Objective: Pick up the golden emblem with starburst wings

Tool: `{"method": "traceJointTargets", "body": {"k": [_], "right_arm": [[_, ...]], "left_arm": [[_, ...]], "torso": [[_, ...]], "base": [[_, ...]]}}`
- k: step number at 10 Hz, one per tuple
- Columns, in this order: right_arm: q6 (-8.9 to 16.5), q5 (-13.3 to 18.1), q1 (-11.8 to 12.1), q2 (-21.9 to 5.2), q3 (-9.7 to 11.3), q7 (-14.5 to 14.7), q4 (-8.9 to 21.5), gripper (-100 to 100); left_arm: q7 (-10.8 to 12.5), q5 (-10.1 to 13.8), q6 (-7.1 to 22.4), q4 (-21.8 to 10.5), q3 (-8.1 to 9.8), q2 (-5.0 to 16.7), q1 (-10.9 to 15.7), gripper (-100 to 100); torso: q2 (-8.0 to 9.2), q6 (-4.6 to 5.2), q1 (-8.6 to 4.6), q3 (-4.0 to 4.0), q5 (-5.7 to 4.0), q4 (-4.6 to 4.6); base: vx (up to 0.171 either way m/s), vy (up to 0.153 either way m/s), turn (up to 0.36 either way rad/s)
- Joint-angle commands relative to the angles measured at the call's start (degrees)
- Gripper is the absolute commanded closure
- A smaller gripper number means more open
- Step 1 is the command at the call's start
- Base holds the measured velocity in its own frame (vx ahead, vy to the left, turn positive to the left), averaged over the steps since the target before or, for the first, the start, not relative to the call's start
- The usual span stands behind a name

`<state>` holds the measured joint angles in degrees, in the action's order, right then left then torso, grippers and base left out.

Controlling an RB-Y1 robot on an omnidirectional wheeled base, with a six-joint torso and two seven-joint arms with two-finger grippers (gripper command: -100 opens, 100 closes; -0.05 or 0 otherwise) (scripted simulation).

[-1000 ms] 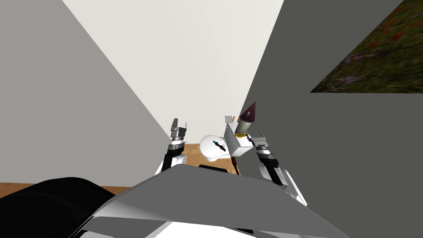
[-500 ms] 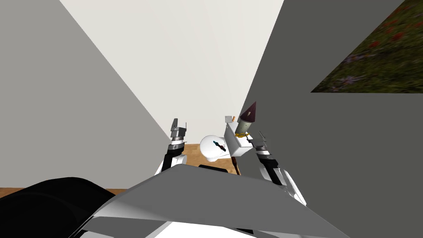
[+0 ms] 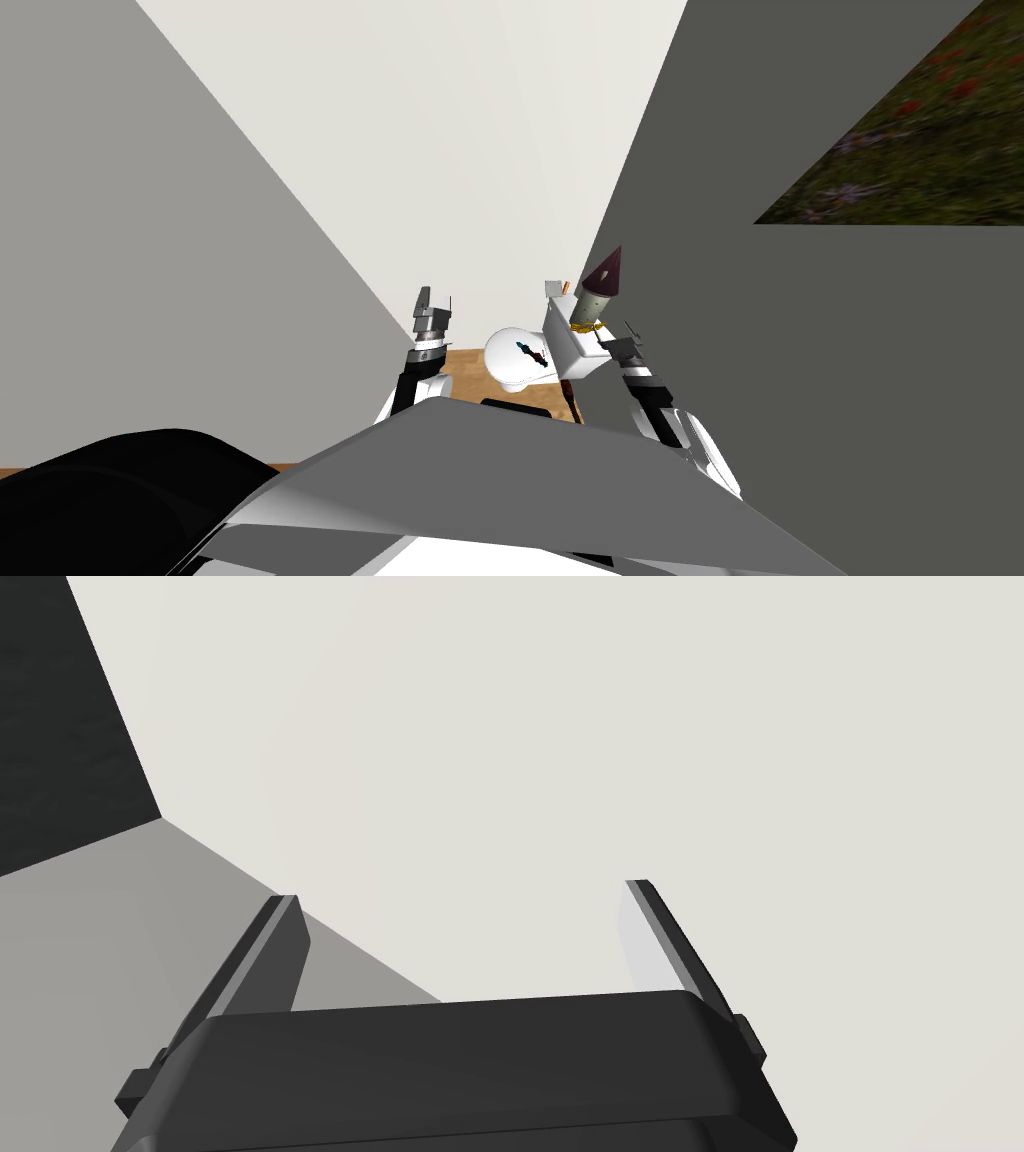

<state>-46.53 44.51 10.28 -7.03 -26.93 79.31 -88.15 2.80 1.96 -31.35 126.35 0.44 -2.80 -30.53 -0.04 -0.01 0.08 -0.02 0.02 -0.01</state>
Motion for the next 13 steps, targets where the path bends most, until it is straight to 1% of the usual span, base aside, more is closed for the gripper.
{"method": "traceJointTargets", "body": {"k": [1,2,3,4,5,6,7,8,9,10,11,12,13], "right_arm": [[-0.46,1.05,-0.41,0.17,-0.58,2.86,1.07,-100],[-1.15,3.09,-1.17,0.41,-1.69,4.48,2.95,-100],[-1.15,3.09,-1.17,0.41,-1.69,6.18,2.95,-100],[-1.81,5.06,-1.92,0.66,-2.74,7.87,4.79,-100],[-1.81,5.06,-1.92,0.66,-2.74,9.28,4.79,-100],[-2.45,6.95,-2.66,0.92,-3.72,11.03,6.58,-100],[-2.45,6.95,-2.66,0.92,-3.72,12.27,6.58,-100],[-3.05,8.77,-3.39,1.18,-4.65,14.08,8.32,-100],[-3.05,8.77,-3.39,1.18,-4.65,15.11,8.32,-100],[-3.62,10.49,-4.09,1.45,-5.50,17.19,9.98,-100],[-3.62,10.49,-4.09,1.45,-5.50,17.81,9.98,-100],[-4.16,12.12,-4.77,1.70,-6.29,20.01,11.58,-100],[-4.16,12.12,-4.77,1.70,-6.29,20.35,11.58,-100]], "left_arm": [[0.00,0.00,0.00,0.00,0.00,0.00,0.00,0],[0.00,0.00,0.00,0.00,0.00,0.00,0.00,0],[0.00,0.00,0.00,0.00,0.00,0.00,0.00,0],[0.00,0.00,0.00,0.00,0.00,0.00,0.00,0],[0.00,0.00,0.00,0.00,0.00,0.00,0.00,0],[0.00,0.00,0.00,0.00,0.00,0.00,0.00,0],[0.00,0.00,0.00,0.00,0.00,0.00,0.00,0],[0.00,0.00,0.00,0.00,0.00,0.00,0.00,0],[0.00,0.00,0.00,0.00,0.00,0.00,0.00,0],[0.00,0.00,0.00,0.00,0.00,0.00,0.00,0],[0.00,0.00,0.00,0.00,0.00,0.00,0.00,0],[0.00,0.00,0.00,0.00,0.00,0.00,0.00,0],[0.00,0.00,0.00,0.00,0.00,0.00,0.00,0]], "torso": [[0.00,0.00,0.00,0.00,0.00,0.00],[0.00,-0.01,-0.01,0.00,0.00,0.00],[-0.01,0.00,-0.01,-0.01,0.00,0.00],[-0.01,0.00,-0.02,0.00,0.00,0.00],[-0.01,0.00,-0.01,-0.01,0.00,0.00],[-0.01,-0.01,-0.01,0.00,0.00,0.00],[-0.02,0.00,-0.01,-0.01,0.00,0.00],[-0.02,0.00,-0.03,-0.01,0.00,0.00],[-0.03,-0.01,-0.02,-0.02,0.00,-0.01],[-0.02,0.00,-0.02,-0.01,0.00,0.00],[-0.03,0.00,-0.02,-0.02,0.00,-0.01],[-0.02,0.00,-0.03,-0.01,0.00,0.00],[-0.01,-0.01,-0.02,-0.01,0.00,0.00]], "base": [[0.010,0.020,-0.012],[0.012,0.020,-0.018],[0.011,0.018,-0.010],[0.013,0.023,-0.018],[0.012,0.021,-0.010],[0.016,0.021,-0.012],[0.013,0.015,-0.008],[0.017,0.018,-0.010],[0.015,0.017,-0.005],[0.018,0.018,-0.009],[0.013,0.016,-0.006],[0.011,0.019,-0.006],[0.012,0.017,-0.003]]}}
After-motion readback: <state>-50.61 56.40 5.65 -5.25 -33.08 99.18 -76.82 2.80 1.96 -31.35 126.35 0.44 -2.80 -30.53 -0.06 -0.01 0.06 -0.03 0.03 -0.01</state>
